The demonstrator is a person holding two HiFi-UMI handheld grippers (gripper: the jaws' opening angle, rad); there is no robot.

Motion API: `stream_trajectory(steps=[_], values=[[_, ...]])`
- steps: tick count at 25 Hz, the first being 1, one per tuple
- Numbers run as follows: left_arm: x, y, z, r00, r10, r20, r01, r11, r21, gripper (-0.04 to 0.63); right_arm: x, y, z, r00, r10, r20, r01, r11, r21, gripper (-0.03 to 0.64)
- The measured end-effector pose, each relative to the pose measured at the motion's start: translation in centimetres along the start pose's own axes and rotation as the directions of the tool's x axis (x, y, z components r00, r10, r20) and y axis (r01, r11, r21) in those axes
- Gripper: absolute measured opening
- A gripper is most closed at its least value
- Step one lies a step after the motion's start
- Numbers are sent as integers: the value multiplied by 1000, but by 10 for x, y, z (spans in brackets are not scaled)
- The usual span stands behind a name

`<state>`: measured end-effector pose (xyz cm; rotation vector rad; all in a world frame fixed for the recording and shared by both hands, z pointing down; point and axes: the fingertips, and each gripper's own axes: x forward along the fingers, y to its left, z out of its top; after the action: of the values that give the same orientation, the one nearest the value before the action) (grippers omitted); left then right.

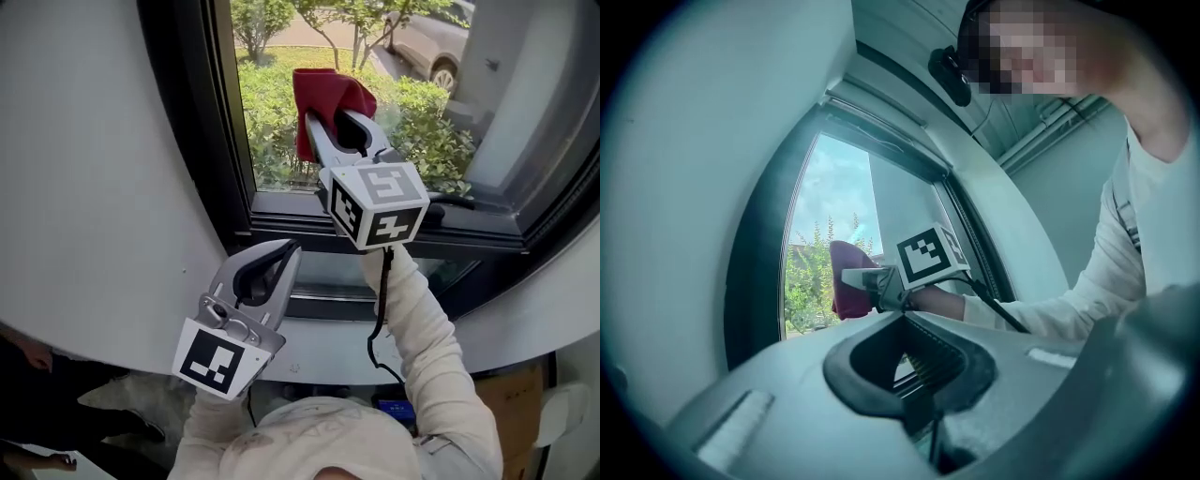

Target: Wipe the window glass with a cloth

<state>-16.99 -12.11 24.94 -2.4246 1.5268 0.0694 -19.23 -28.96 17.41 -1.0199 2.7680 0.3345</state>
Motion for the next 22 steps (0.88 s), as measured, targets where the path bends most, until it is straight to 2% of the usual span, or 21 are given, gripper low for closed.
stream_trajectory(steps=[6, 11, 18, 22], values=[[-3, 2, -3, 1000, 3, -4, -3, 1000, -7, 0, 12, 25, -17, 998, 51, -40, -52, 998, -18, 115], [-1, -1, -5, 1000, 2, -6, -2, 1000, -13, 0, 7, 28, -18, 996, 84, -44, -85, 996, -22, 115], [14, -16, 0, 1000, -28, 5, 28, 999, -16, 0, -38, 16, 9, 996, 85, 4, -84, 992, -91, 115], [27, -31, 0, 998, -63, 10, 63, 998, -12, 0, -78, 5, 15, 994, 108, 23, -107, 993, -44, 115]])
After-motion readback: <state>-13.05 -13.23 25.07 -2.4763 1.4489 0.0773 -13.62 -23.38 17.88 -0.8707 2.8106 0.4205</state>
